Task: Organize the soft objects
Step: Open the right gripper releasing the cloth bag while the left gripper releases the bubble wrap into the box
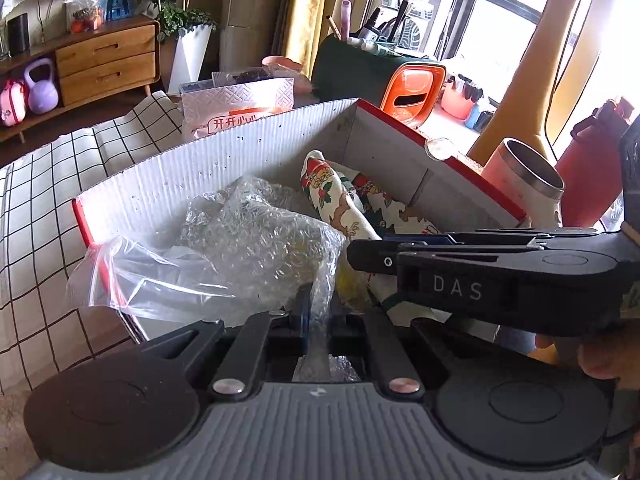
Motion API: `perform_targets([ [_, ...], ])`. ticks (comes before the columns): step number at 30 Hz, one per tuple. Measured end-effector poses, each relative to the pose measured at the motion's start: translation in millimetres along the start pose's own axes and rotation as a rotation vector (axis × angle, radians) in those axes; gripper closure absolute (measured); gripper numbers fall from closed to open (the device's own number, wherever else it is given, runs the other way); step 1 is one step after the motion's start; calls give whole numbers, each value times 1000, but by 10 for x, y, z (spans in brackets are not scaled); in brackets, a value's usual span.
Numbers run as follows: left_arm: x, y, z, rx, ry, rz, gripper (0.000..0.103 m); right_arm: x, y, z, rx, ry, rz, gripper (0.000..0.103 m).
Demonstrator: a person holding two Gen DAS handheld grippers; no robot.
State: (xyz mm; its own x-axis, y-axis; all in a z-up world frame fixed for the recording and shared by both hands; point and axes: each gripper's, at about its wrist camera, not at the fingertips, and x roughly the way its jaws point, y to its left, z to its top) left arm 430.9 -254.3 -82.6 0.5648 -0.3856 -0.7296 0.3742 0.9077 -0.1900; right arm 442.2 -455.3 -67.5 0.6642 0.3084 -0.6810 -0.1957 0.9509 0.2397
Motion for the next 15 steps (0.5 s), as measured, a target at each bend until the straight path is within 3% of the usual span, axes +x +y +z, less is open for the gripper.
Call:
perform_targets([
  [15,-300,-50,-59,15,-19,34,94,-340,55,10,-17,-35,-29,45],
])
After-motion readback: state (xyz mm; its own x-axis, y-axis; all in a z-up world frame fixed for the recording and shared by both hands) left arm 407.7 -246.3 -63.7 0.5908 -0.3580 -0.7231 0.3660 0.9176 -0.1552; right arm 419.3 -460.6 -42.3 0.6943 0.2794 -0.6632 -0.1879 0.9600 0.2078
